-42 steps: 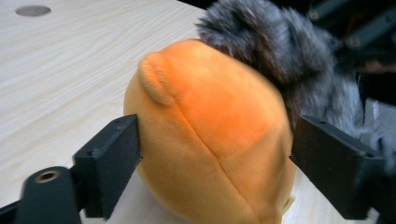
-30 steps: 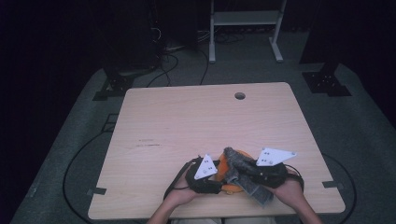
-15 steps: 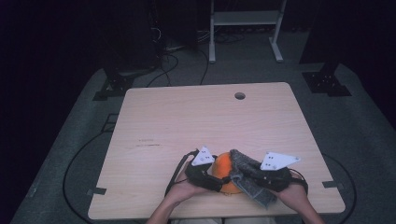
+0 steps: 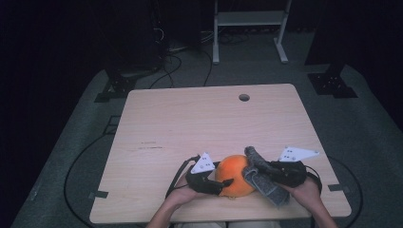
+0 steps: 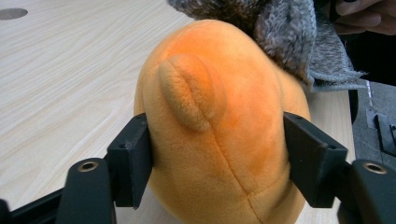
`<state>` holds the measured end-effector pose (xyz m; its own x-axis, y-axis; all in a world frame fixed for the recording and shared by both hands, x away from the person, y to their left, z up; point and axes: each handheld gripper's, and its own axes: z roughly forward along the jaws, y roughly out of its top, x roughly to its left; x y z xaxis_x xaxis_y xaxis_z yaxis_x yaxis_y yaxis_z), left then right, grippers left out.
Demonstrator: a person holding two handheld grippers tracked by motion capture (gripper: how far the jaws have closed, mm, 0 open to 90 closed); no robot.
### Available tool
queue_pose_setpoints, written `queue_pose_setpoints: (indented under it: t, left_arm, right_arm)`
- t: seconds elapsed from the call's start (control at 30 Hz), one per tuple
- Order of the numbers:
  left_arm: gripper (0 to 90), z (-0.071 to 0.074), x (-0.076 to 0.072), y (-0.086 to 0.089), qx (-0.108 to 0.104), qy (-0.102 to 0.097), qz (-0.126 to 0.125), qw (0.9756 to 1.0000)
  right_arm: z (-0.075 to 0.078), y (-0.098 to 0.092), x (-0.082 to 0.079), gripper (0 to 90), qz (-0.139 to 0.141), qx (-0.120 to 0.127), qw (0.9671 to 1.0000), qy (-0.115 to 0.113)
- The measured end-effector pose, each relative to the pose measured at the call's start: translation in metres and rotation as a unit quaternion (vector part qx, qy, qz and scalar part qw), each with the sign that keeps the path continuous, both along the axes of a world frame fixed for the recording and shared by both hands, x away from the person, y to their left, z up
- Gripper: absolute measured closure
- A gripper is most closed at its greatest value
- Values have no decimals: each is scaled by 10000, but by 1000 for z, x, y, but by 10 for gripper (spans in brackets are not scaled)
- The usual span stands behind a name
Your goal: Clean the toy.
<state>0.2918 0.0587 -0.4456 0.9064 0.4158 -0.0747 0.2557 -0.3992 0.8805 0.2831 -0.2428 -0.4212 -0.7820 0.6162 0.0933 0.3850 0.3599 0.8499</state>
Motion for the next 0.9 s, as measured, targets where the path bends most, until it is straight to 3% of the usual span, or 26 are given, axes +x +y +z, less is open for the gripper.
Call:
queue_pose_setpoints:
  t: [0.07, 0.1, 0.17, 0.2, 0.27, 0.3, 0.37, 0.4, 0.43, 0.5, 0.53, 0.57, 0.6, 0.63, 0.67, 0.7, 0.73, 0.77, 0.83, 0.9]
  left_arm:
    - [221, 1, 1, 0, 13, 28, -2, 10000]
    - [166, 3, 4, -1, -6, 218, 43, 9998]
    - [88, 4, 6, -2, 16, 313, 103, 9995]
    - [60, 3, 11, -5, 102, 679, 239, 9974]
    - [94, 1, 12, -6, 78, 744, 239, 9969]
    - [184, -1, 10, -5, -31, 651, 131, 9978]
    - [289, 2, 5, -6, -9, 294, 103, 9995]
    - [329, 2, 5, -6, -9, 294, 103, 9995]
    - [360, 6, 1, -6, -27, -77, 70, 9999]
    - [393, 9, -5, -8, 11, -770, 14, 9970]
    - [395, 9, -8, -9, 92, -1174, -30, 9930]
    - [394, 8, -9, -10, 123, -1296, -41, 9915]
    - [389, 8, -9, -10, 123, -1296, -41, 9915]
    - [364, 4, -7, -11, 277, -1191, -84, 9925]
    - [327, 4, -7, -11, 277, -1191, -84, 9925]
    - [244, 3, -2, -7, 152, -846, 56, 9963]
    - [183, 3, -2, -7, 152, -846, 56, 9963]
    - [130, 5, 3, -7, 51, -444, 190, 9988]
    - [119, 4, 4, -6, 37, -409, 167, 9990]
    - [211, 4, 2, -4, 29, -535, 102, 9985]
  right_arm:
    - [1, 0, -1, 758, 34, 30, 10000, -48]
    - [4, 5, -4, 758, 125, 26, 9998, -124]
    - [4, 8, -6, 758, 176, -40, 9997, -175]
    - [4, 13, -8, 758, 230, -155, 9992, -273]
    - [4, 13, -8, 758, 234, -180, 9991, -294]
    - [3, 12, -8, 758, 193, -175, 9994, -236]
    - [3, 10, -7, 758, 159, -169, 9995, -217]
    - [4, 8, -7, 758, 141, -118, 9997, -189]
    - [7, 7, -7, 758, 151, -19, 9997, -182]
    - [14, 5, -9, 758, 228, 334, 9990, -213]
    - [18, 6, -10, 758, 273, 543, 9979, -240]
    - [22, 9, -10, 758, 297, 613, 9972, -297]
    - [23, 13, -11, 758, 290, 520, 9976, -346]
    - [21, 18, -10, 758, 255, 278, 9983, -434]
    - [21, 18, -10, 758, 255, 278, 9983, -434]
    - [13, 24, -8, 759, 258, 200, 9986, -415]
    - [11, 26, -7, 758, 260, 214, 9986, -400]
    - [9, 30, -8, 758, 270, 163, 9987, -410]
    - [9, 35, -10, 758, 318, 103, 9984, -454]
    - [10, 34, -11, 758, 311, 65, 9984, -463]
